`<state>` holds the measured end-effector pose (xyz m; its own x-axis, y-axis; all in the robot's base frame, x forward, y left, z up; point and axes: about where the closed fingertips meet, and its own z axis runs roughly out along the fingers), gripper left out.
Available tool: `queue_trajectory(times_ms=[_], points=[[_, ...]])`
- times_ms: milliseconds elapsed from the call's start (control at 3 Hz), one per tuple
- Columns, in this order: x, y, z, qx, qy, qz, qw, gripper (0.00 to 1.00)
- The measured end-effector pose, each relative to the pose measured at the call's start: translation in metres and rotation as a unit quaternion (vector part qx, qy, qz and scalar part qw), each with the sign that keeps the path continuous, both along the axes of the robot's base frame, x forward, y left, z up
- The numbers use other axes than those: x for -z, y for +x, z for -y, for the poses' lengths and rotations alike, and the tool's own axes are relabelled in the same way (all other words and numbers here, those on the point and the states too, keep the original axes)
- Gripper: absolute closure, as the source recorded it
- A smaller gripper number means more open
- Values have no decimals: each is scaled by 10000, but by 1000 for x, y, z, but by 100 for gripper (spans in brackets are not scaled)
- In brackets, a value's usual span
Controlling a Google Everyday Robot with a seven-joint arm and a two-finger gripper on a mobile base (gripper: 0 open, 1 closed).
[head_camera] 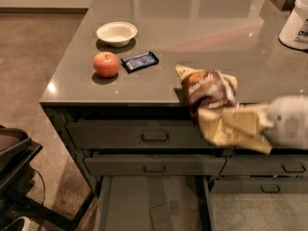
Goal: Place brown chip bag into bottom drawer
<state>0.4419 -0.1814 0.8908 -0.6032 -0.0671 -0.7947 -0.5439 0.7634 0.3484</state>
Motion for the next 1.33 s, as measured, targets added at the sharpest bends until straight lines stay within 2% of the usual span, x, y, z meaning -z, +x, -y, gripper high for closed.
queue_trajectory(times_ms=[333, 667, 1000, 1333], points=[[41, -40, -25, 193, 838, -240, 9960, 100], [84, -71, -31, 480, 1407, -583, 9872, 100], [134, -62, -29, 622, 1693, -904, 9794, 100], [134, -62, -29, 626, 1692, -903, 9794, 100]])
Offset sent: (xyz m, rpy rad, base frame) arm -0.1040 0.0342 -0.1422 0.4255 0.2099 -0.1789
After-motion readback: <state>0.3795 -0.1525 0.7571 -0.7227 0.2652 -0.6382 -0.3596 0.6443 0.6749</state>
